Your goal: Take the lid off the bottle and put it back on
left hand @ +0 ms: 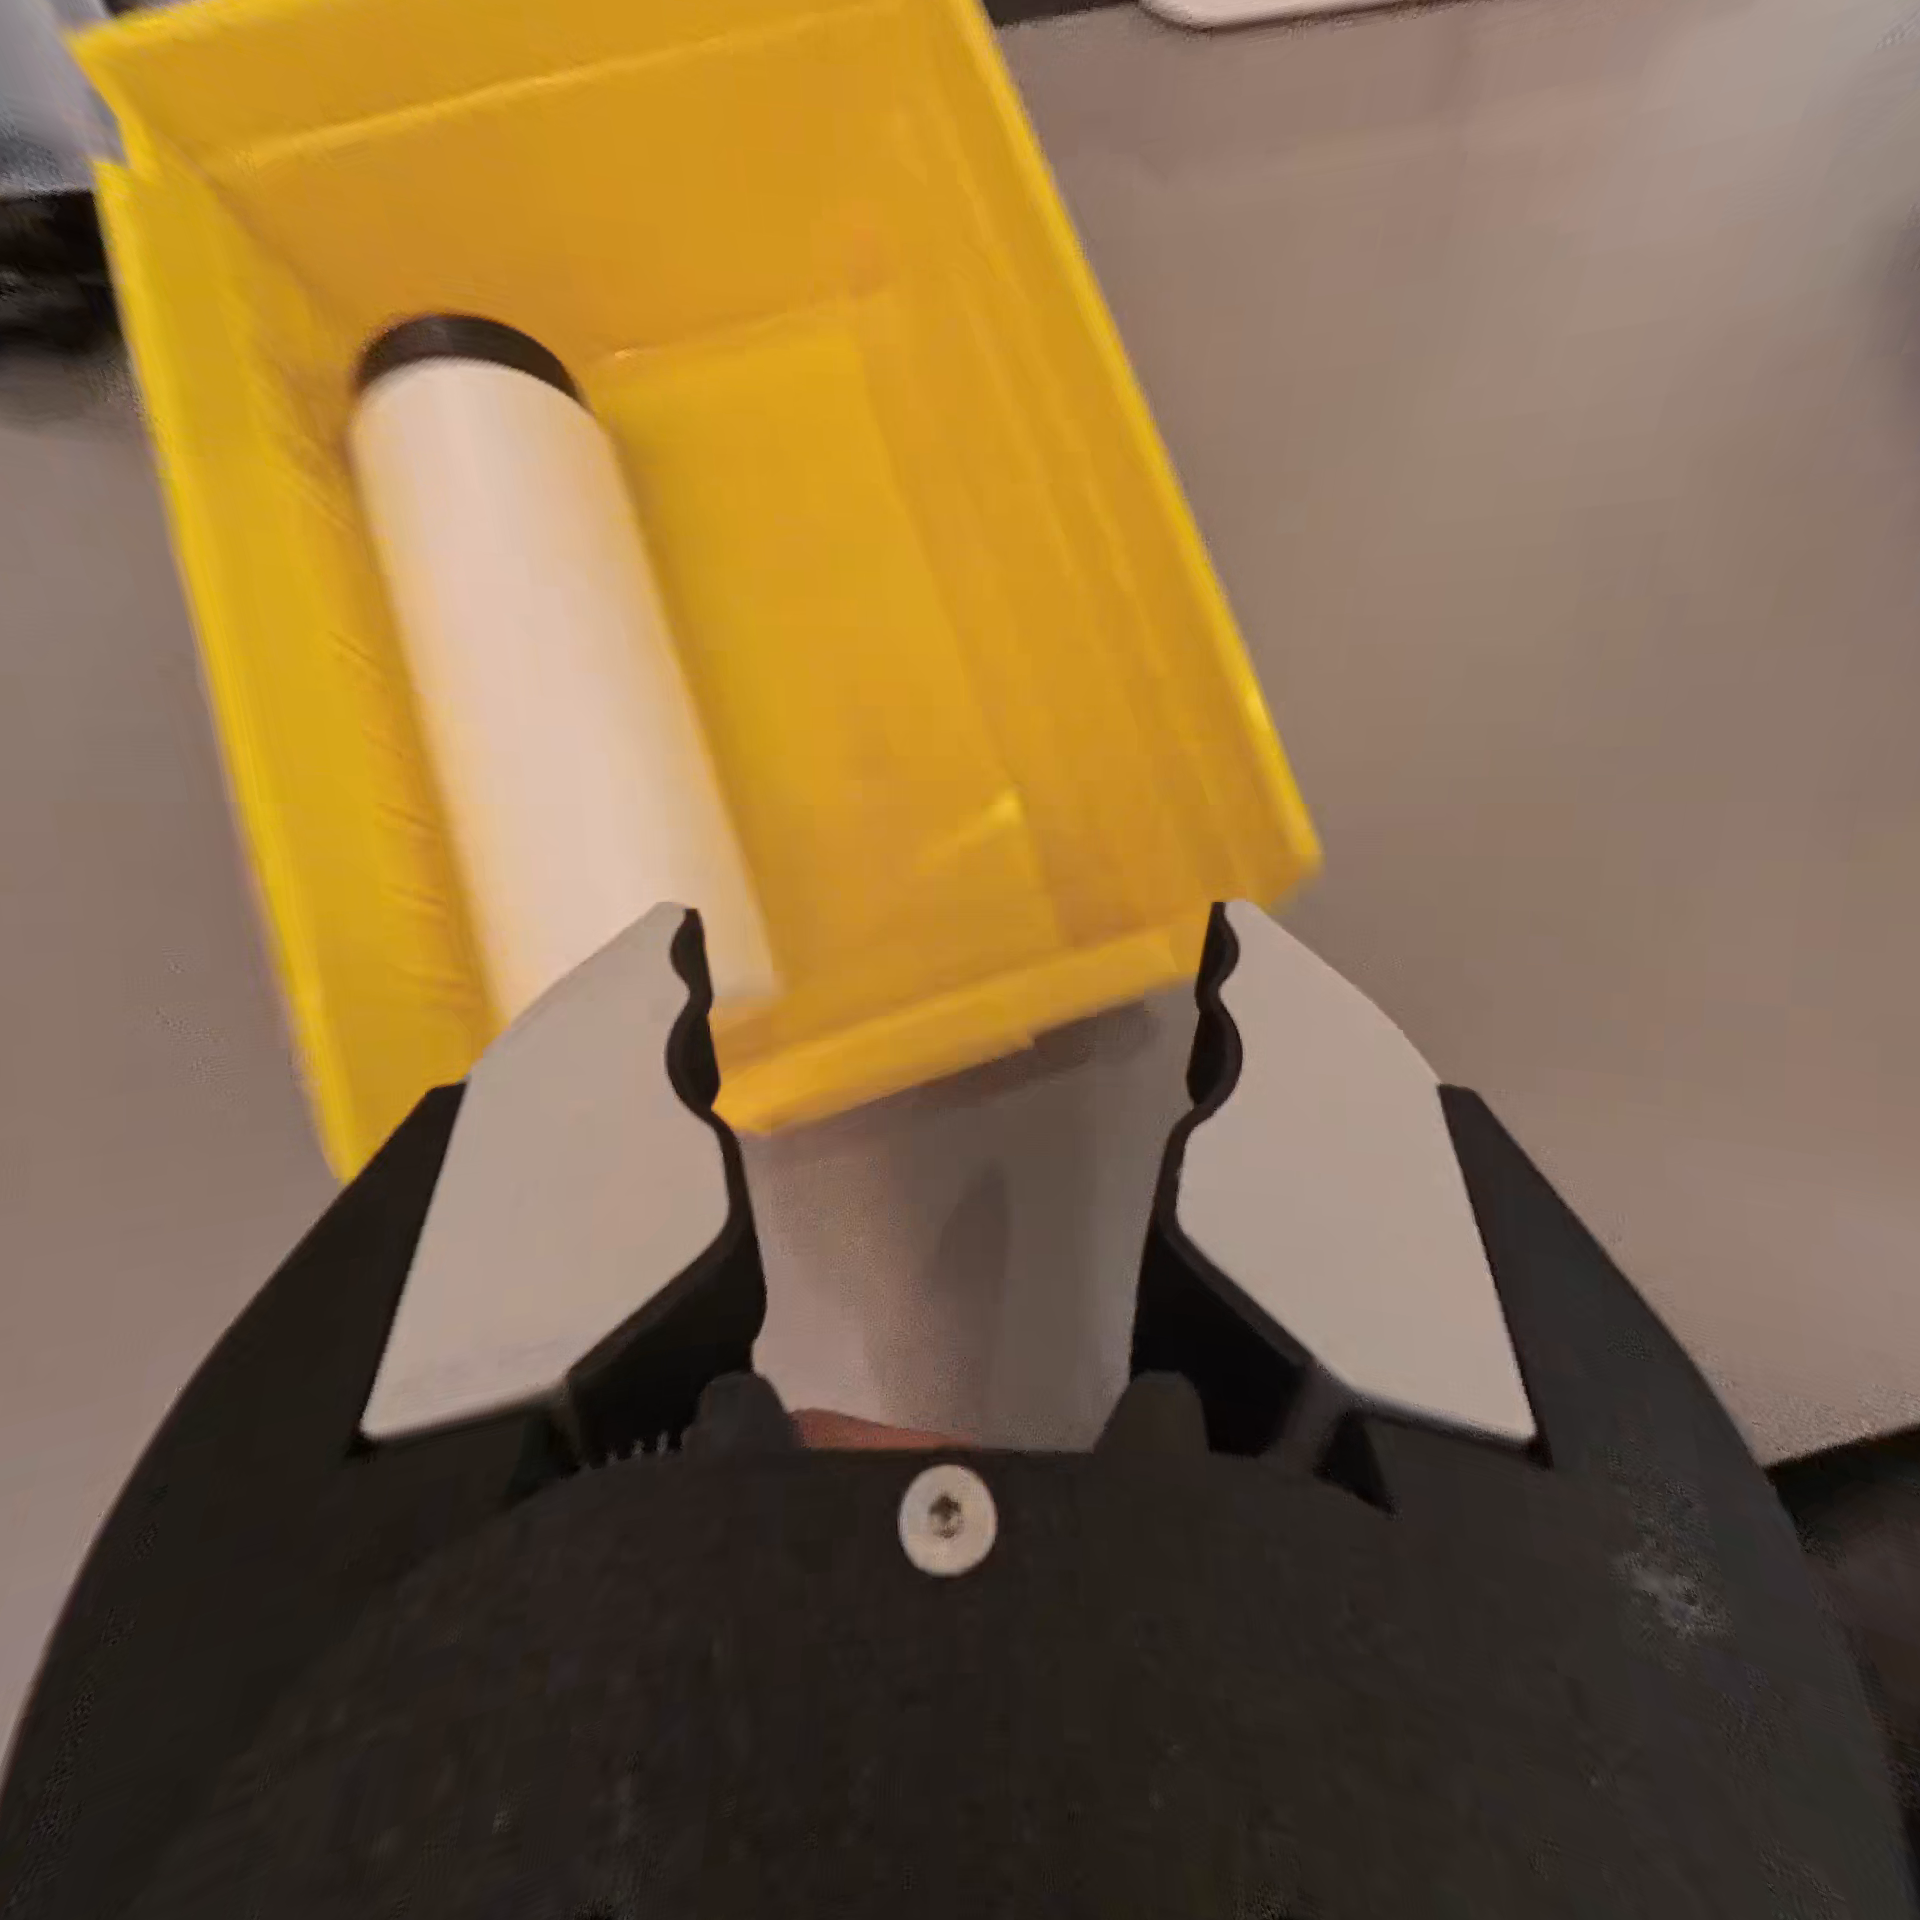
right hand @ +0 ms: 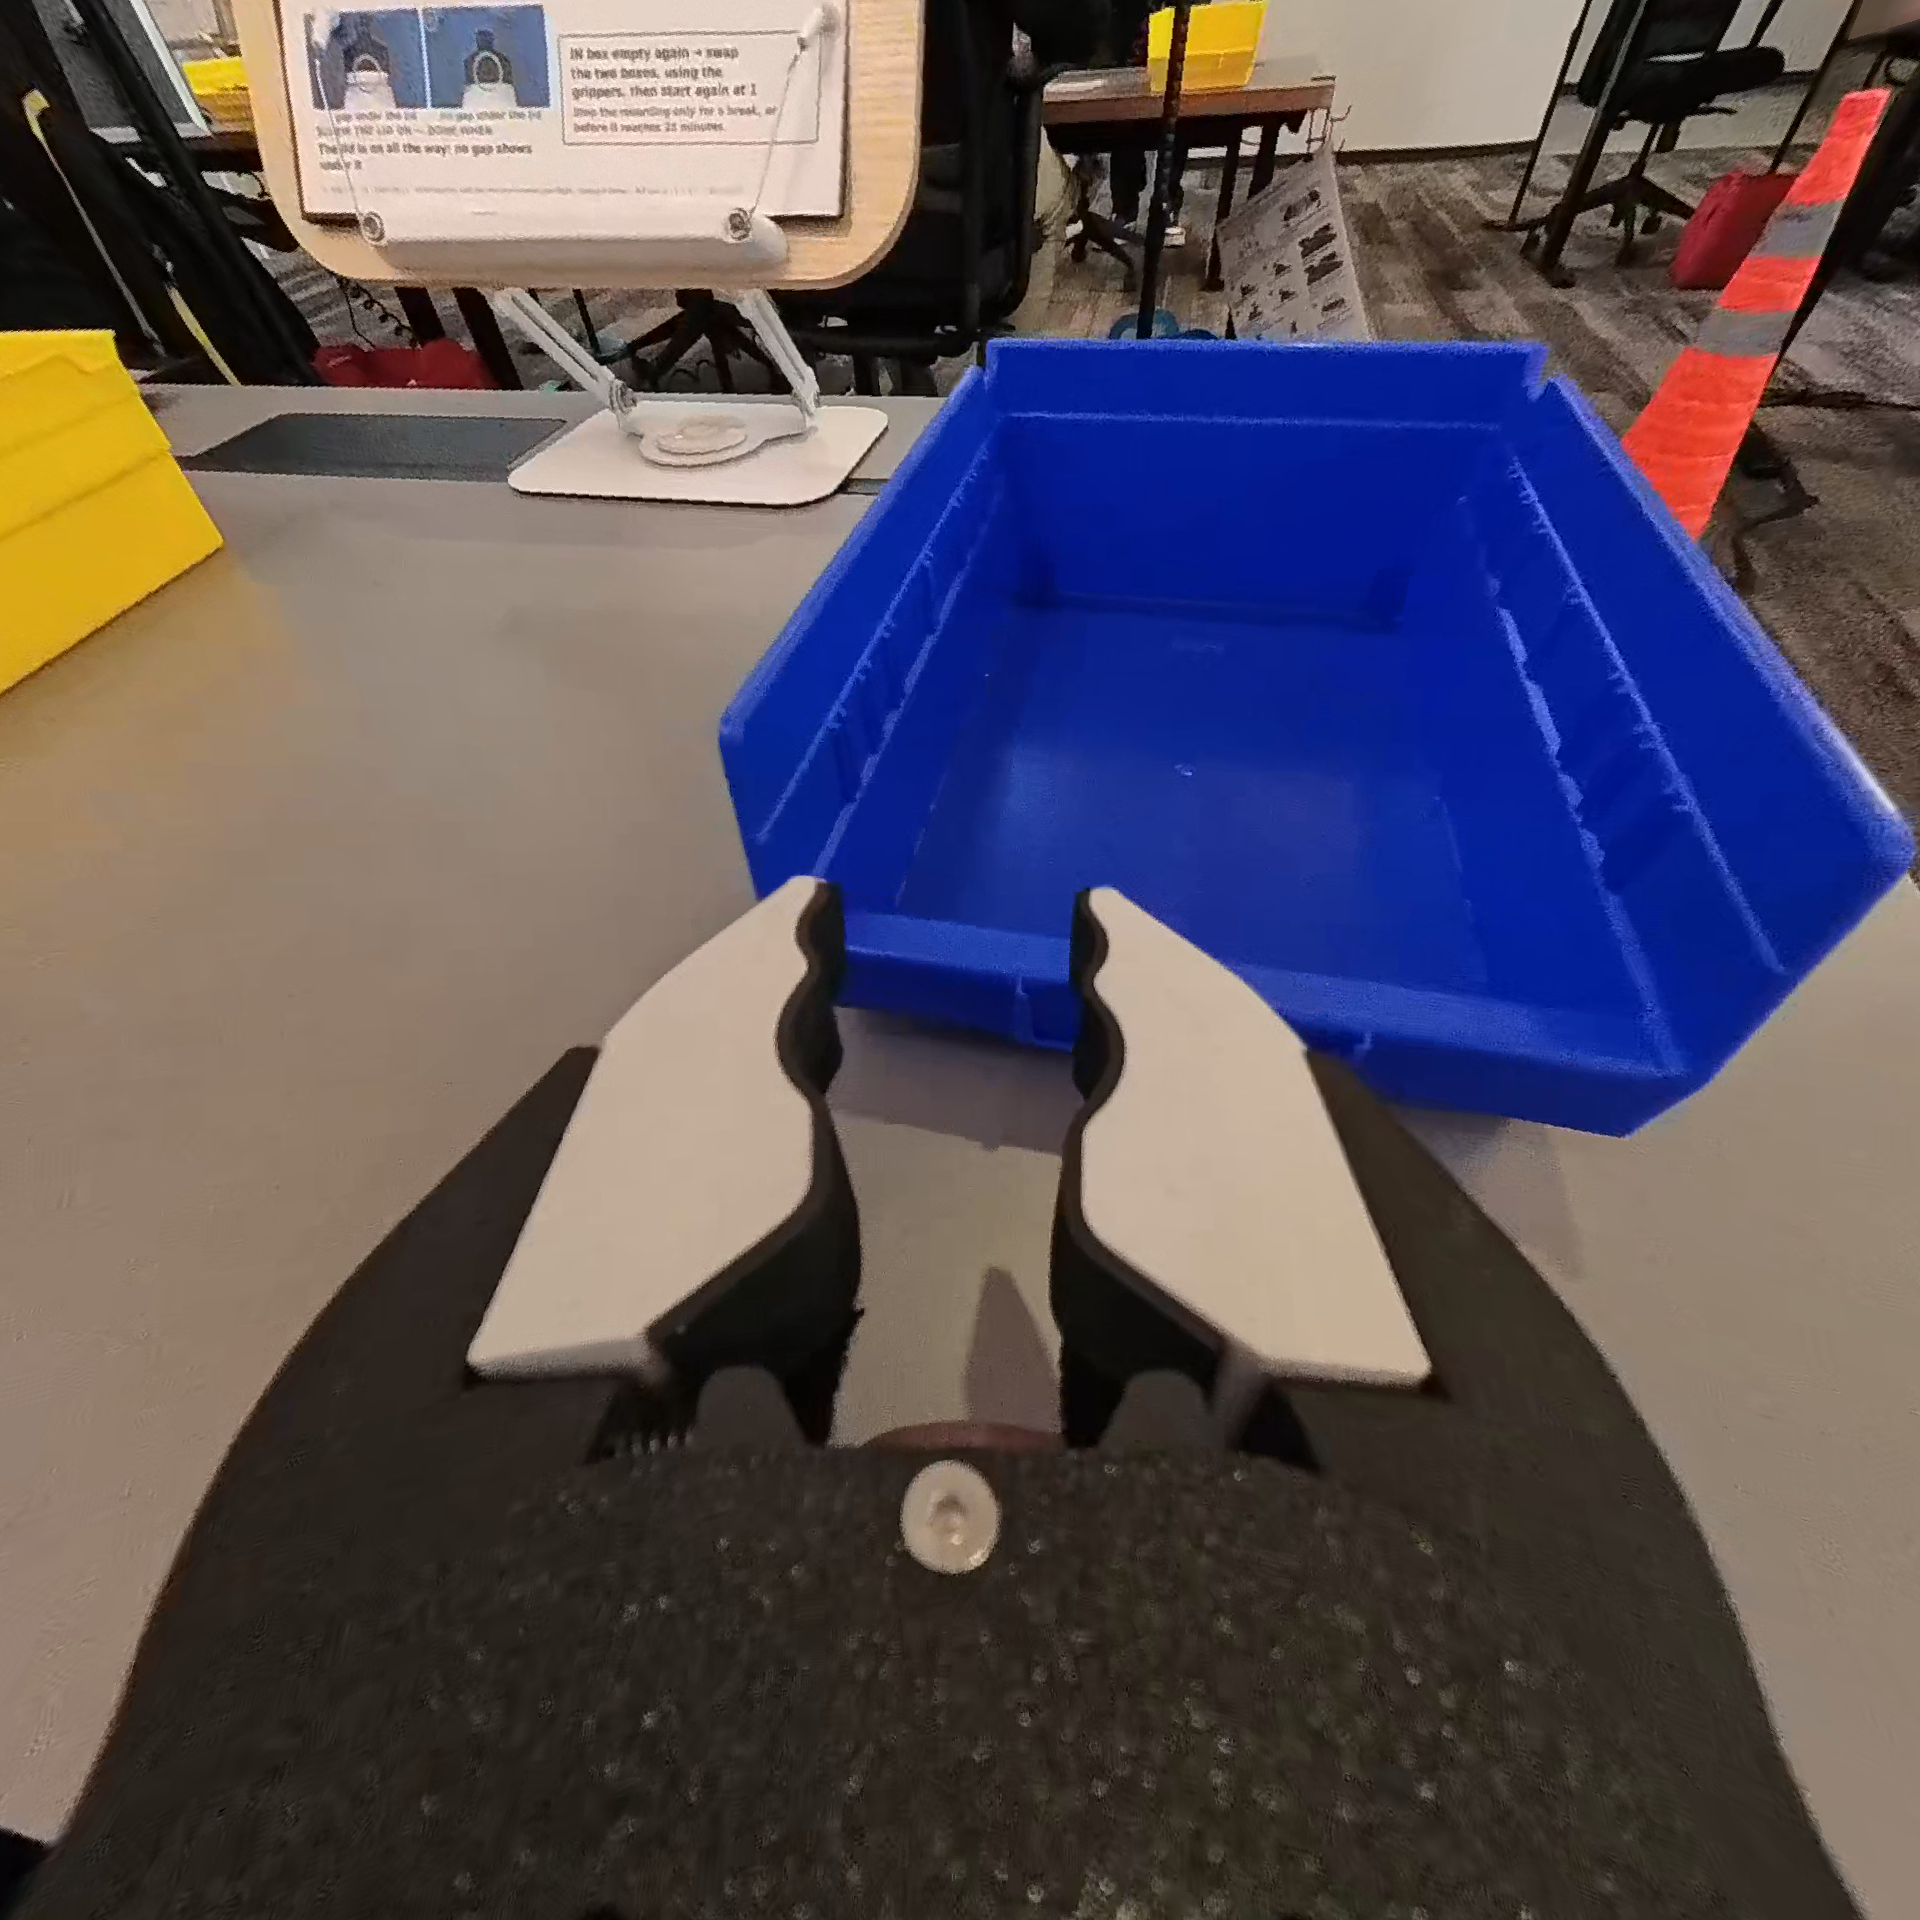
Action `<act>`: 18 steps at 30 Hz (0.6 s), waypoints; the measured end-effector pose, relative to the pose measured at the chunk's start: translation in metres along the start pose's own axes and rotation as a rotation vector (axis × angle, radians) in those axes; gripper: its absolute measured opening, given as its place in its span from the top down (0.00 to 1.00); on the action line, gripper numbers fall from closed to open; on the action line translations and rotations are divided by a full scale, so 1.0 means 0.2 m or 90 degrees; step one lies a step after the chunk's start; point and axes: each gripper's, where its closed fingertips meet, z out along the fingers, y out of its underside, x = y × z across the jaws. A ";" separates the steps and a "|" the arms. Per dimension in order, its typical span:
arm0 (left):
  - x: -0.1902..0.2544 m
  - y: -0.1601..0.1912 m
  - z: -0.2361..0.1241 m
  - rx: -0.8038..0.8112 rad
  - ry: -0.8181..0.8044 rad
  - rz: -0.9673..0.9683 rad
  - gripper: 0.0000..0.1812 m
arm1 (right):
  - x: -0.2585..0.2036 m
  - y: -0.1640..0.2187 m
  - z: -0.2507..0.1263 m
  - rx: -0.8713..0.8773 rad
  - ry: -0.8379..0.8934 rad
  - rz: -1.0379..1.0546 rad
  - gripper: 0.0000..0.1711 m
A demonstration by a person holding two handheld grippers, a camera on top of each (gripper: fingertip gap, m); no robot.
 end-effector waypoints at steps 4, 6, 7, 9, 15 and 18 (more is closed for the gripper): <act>-0.30 -0.22 0.23 -0.158 -0.073 -0.004 0.50 | -0.04 0.01 0.03 -0.006 -0.020 -0.001 0.76; -0.46 -0.23 0.36 -0.251 -0.137 -0.001 0.48 | -0.05 0.02 0.04 -0.013 -0.028 -0.001 0.75; -0.52 -0.23 0.40 -0.286 -0.165 0.001 0.49 | -0.06 0.02 0.04 -0.015 -0.030 -0.002 0.75; -0.58 -0.21 0.48 -0.332 -0.175 -0.017 0.51 | -0.06 0.02 0.03 -0.013 -0.027 -0.011 0.75; -0.55 -0.16 0.67 -0.363 -0.145 -0.092 0.48 | 0.02 0.03 -0.04 -0.009 -0.006 -0.001 0.75; -0.57 -0.14 0.73 -0.369 -0.144 -0.104 0.51 | 0.05 0.05 -0.06 -0.012 -0.007 0.027 0.75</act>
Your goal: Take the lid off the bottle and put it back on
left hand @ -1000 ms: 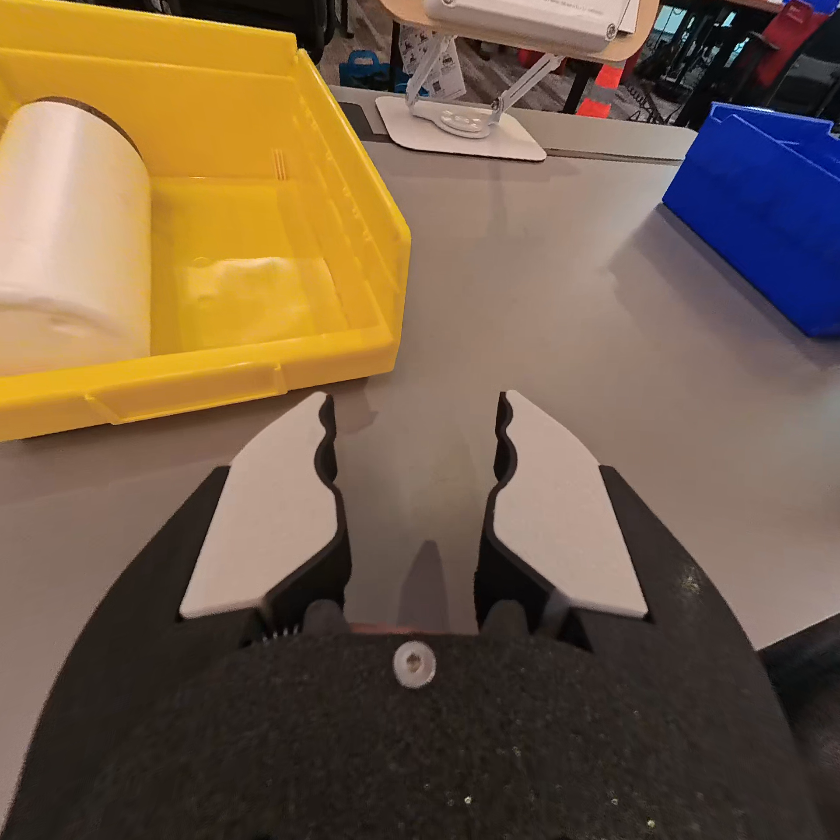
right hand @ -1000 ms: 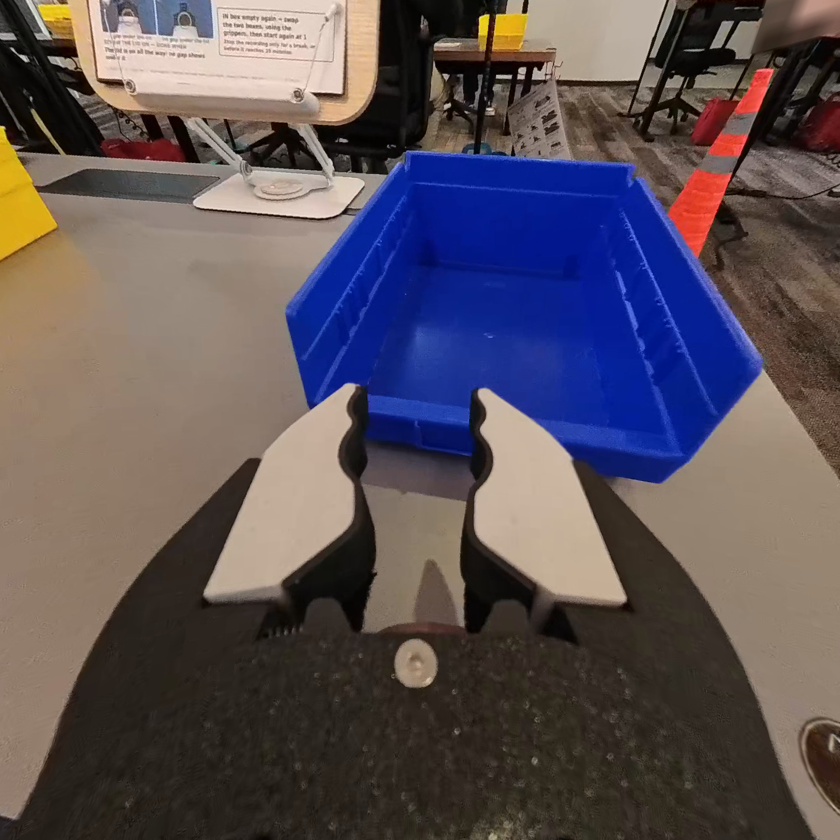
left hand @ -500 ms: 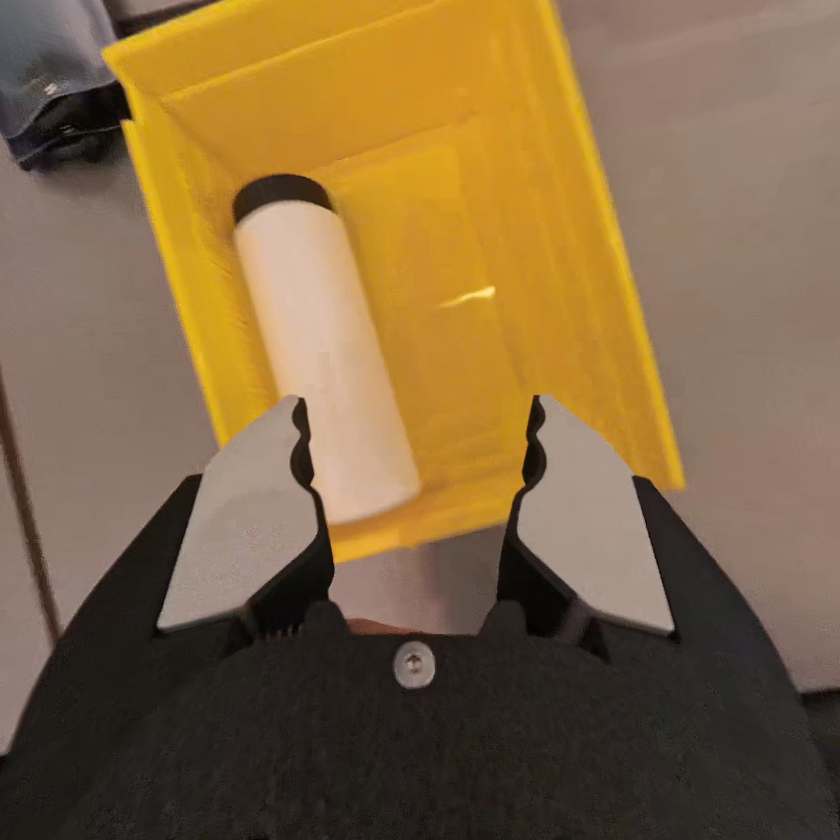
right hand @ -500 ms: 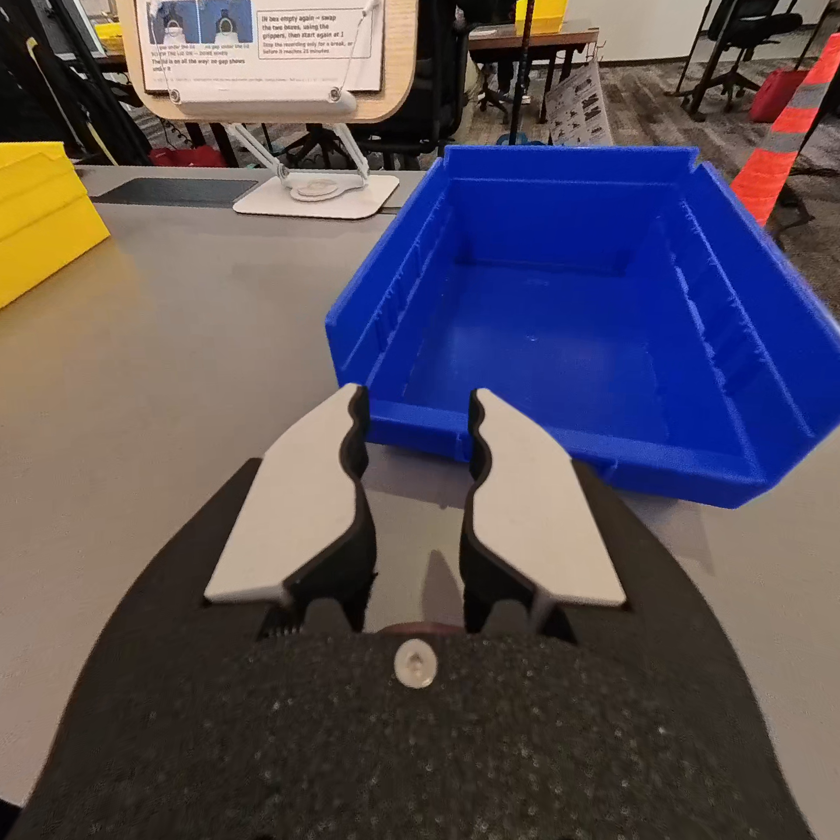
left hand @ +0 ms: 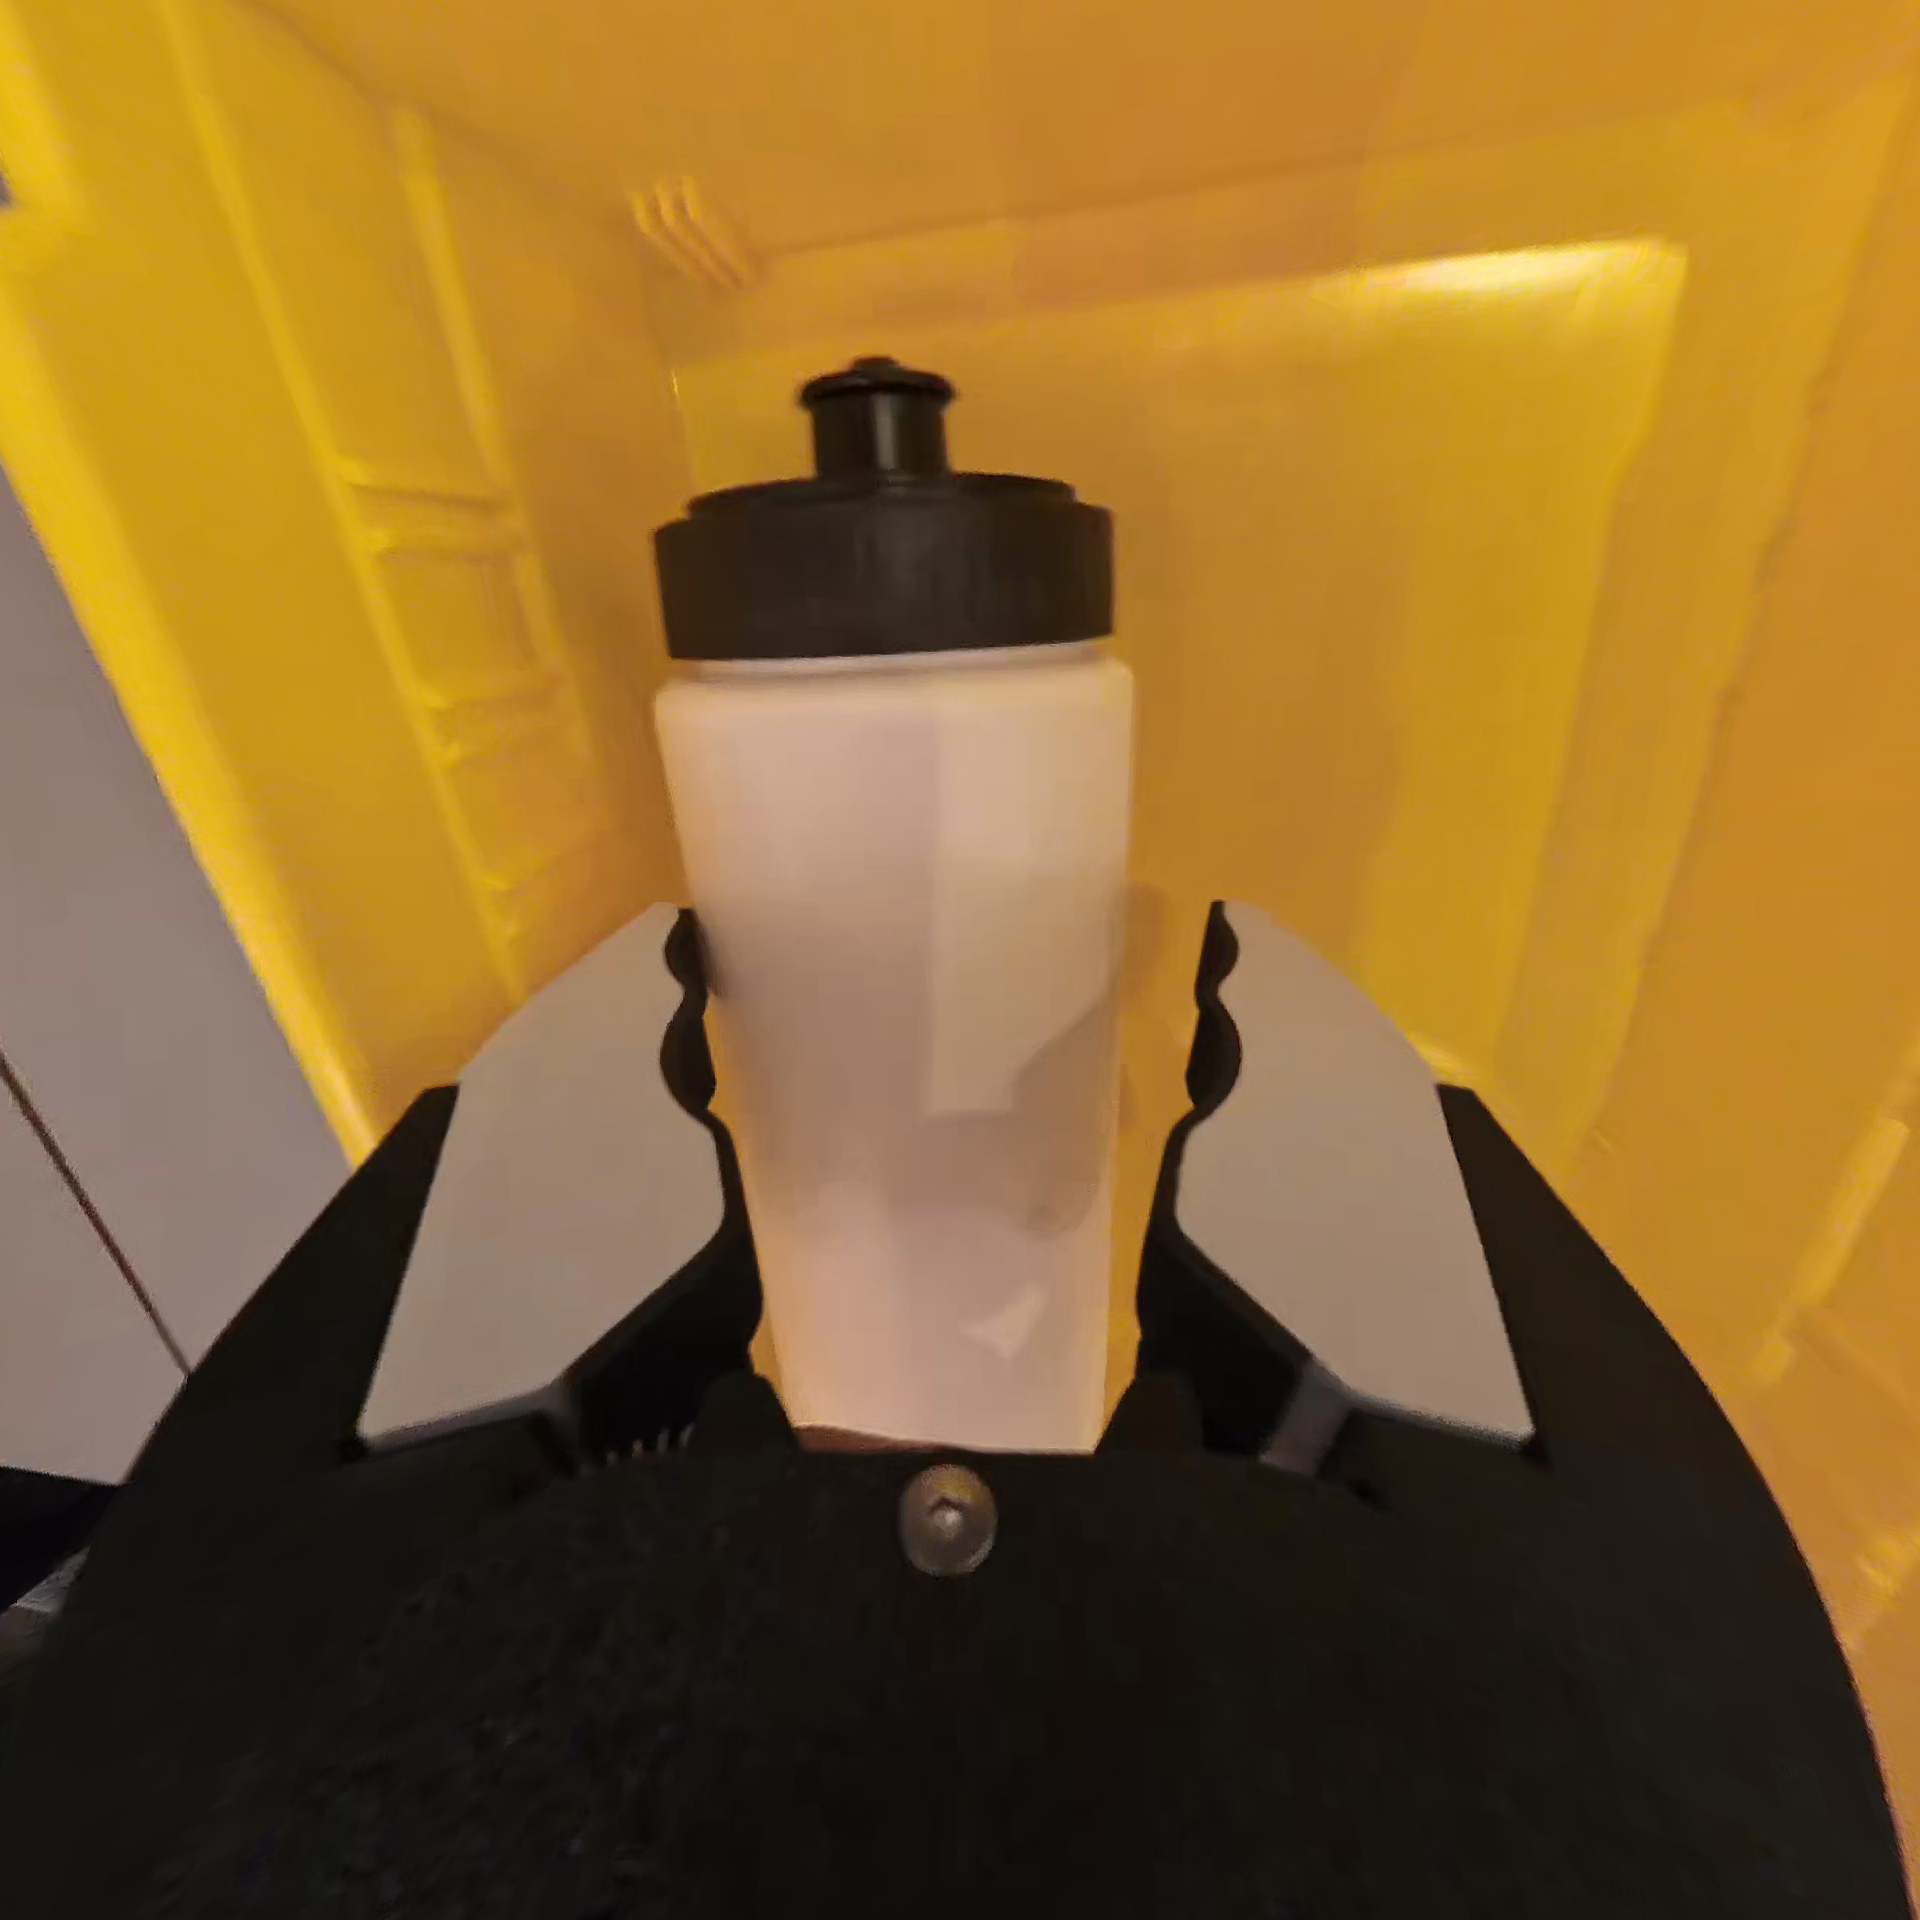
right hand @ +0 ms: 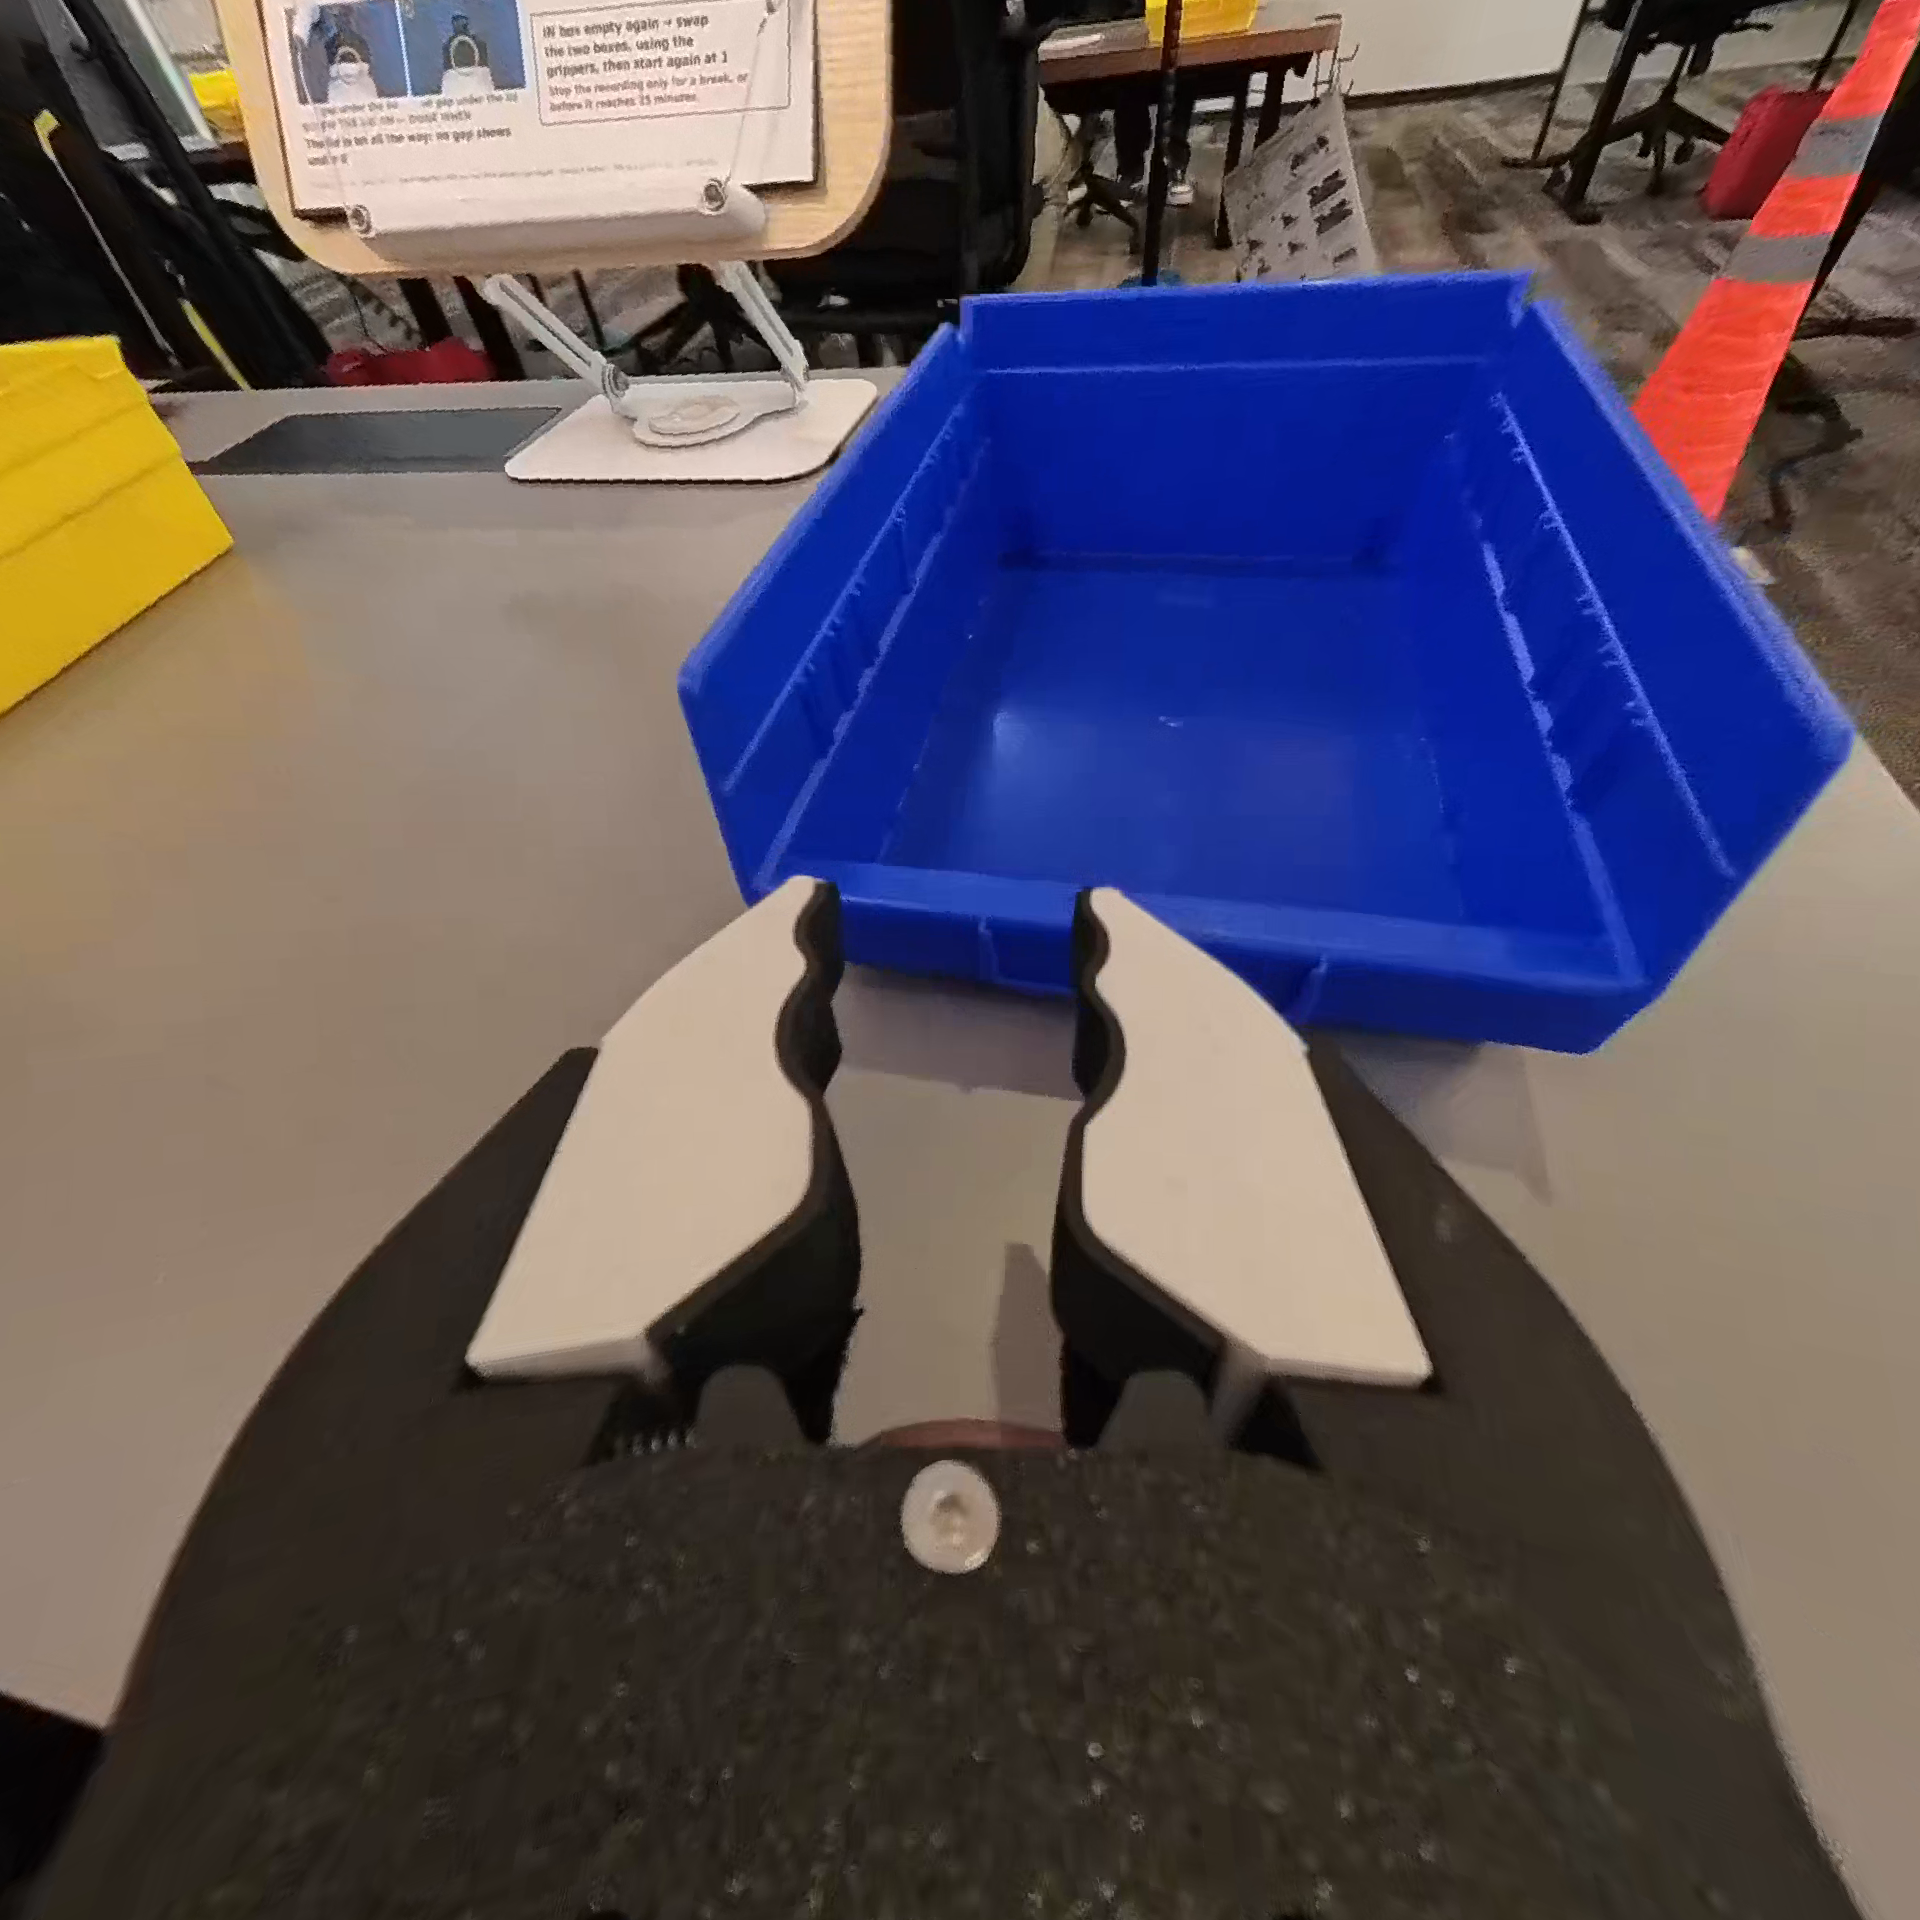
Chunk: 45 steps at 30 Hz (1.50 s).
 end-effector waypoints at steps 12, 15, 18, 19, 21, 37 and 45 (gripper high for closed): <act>0.07 -0.13 0.04 -0.029 0.048 0.094 0.53 | -0.06 0.00 0.05 -0.014 -0.011 -0.028 0.75; 0.13 -0.22 -0.16 0.094 0.099 0.106 0.53 | -0.07 0.00 0.05 -0.012 -0.011 -0.043 0.75; 0.24 -0.30 -0.56 0.290 0.169 0.164 0.53 | -0.06 -0.01 0.05 -0.007 -0.009 -0.039 0.75; 0.30 -0.30 -0.72 0.357 0.196 0.185 0.53 | -0.06 -0.01 0.04 -0.005 -0.010 -0.035 0.76; 0.46 -0.28 -1.05 0.492 0.263 0.228 0.53 | -0.06 -0.01 0.05 -0.001 -0.011 -0.028 0.76; 1.81 -0.14 -0.99 0.823 0.574 0.321 0.53 | -0.14 -0.07 0.03 0.048 -0.043 -0.098 0.77; 1.86 -0.11 -0.81 0.830 0.594 0.397 0.53 | -0.13 -0.06 0.01 0.041 -0.046 -0.119 0.76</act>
